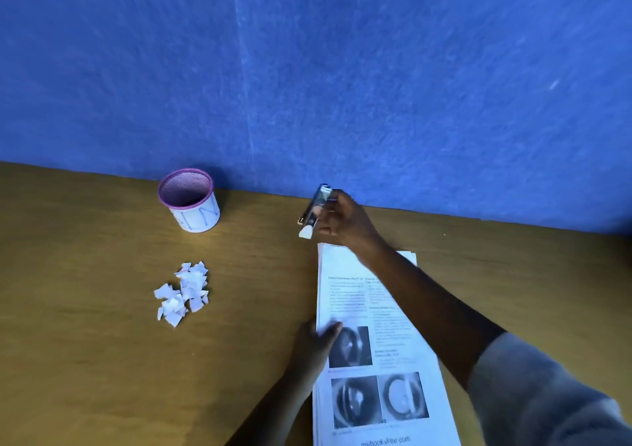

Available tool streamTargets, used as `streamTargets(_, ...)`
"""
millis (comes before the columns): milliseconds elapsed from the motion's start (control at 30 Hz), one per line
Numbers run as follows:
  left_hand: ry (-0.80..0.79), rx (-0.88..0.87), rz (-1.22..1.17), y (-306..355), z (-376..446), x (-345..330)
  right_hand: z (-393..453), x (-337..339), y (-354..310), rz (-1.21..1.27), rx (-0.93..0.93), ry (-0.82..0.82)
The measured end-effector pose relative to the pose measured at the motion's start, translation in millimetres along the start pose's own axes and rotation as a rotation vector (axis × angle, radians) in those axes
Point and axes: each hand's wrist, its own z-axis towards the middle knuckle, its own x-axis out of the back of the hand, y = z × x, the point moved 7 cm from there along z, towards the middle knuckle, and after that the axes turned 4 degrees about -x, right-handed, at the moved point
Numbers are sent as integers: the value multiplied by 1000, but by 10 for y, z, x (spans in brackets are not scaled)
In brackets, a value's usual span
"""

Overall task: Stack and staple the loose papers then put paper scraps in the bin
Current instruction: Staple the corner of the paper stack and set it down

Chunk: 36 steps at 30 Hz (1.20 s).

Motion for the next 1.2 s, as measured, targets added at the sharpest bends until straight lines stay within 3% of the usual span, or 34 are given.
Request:
streamTargets(200, -50, -79, 22, 137, -104, -27, -372, 591, -98, 54, -49, -124)
streamTargets(400, -77, -31, -1, 81, -114, -32, -471, 899, -126, -2, -53, -180)
streamTargets(600, -102, -23, 2, 96, -147, -34, -442, 916, -10, -226, -99, -201)
streamTargets(1200, -177, 14, -59, 73, -175, -70, -384, 955, 46, -274, -187, -259)
